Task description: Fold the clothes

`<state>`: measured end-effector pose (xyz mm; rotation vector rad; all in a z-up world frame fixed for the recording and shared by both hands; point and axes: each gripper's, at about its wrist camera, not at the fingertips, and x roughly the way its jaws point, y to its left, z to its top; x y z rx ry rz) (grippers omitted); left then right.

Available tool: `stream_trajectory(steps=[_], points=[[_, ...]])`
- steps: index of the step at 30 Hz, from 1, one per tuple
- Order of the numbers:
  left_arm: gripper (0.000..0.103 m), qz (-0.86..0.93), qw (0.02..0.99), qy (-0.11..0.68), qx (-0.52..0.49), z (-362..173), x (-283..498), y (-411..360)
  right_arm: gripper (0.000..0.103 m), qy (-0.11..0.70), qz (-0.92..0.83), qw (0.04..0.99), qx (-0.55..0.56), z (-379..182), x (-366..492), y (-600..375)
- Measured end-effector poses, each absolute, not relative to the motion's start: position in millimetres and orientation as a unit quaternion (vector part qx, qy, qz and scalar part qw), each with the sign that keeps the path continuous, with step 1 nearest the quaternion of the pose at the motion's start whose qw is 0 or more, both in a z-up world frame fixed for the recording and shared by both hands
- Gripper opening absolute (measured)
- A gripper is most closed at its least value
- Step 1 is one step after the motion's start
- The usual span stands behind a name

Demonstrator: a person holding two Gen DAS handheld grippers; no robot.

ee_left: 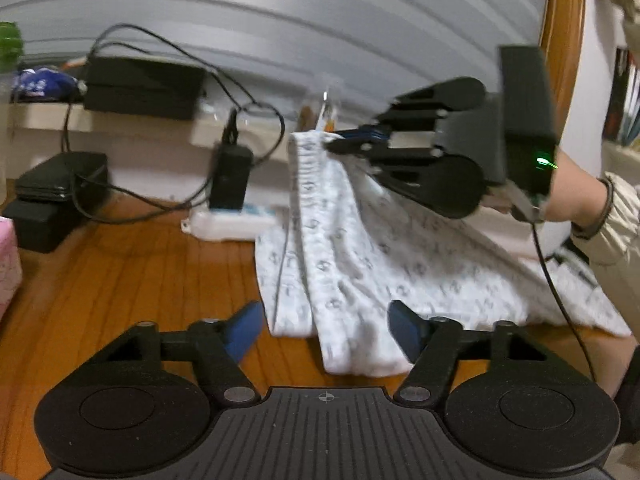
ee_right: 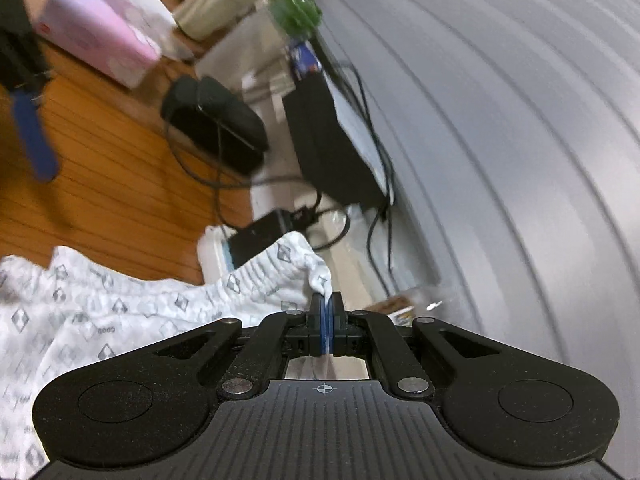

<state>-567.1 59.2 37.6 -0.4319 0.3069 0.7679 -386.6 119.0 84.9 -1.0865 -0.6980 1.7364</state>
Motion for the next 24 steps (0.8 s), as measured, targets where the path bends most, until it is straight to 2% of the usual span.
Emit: stream_trajectory(steps=[2,3,4,5,11,15,17,18,19,20,21,24], points=[[0.071,0.372,0.890,0.166,-0.205,36,-556,63,0.003,-0.282,0.701,0.479,-0.447,70,-384,131],[0.074,0.373,0.888,0.175,-0.203,37,-551,66,0.003,-0.275,0.701,0.486,-0.444,66,-383,134],[0.083,0.375,0.886,0.188,-0.198,37,-545,68,0.003,-0.267,0.701,0.494,-0.439,63,-381,137],[0.085,0.377,0.883,0.201,-0.193,37,-540,70,0.003,-0.258,0.702,0.499,-0.437,62,-379,137],[0.083,0.367,0.881,0.247,-0.170,33,-520,78,0.003,-0.243,0.710,0.507,-0.424,63,-374,132],[0.070,0.356,0.876,0.265,-0.188,27,-515,90,0.003,-0.244,0.714,0.512,-0.411,68,-371,128],[0.053,0.350,0.878,0.260,-0.198,27,-519,92,0.003,-0.245,0.716,0.513,-0.404,70,-370,125],[0.031,0.344,0.879,0.256,-0.210,27,-522,94,0.003,-0.248,0.716,0.513,-0.402,71,-369,125],[0.021,0.340,0.879,0.251,-0.220,28,-525,95,0.003,-0.252,0.716,0.514,-0.401,71,-369,124],[0.018,0.341,0.879,0.247,-0.223,29,-528,94,0.003,-0.256,0.715,0.515,-0.397,72,-368,124],[0.009,0.339,0.880,0.245,-0.224,32,-532,91,0.003,-0.259,0.716,0.516,-0.392,73,-368,124],[0.008,0.345,0.884,0.227,-0.220,43,-547,76,0.003,-0.268,0.718,0.521,-0.374,75,-366,124]])
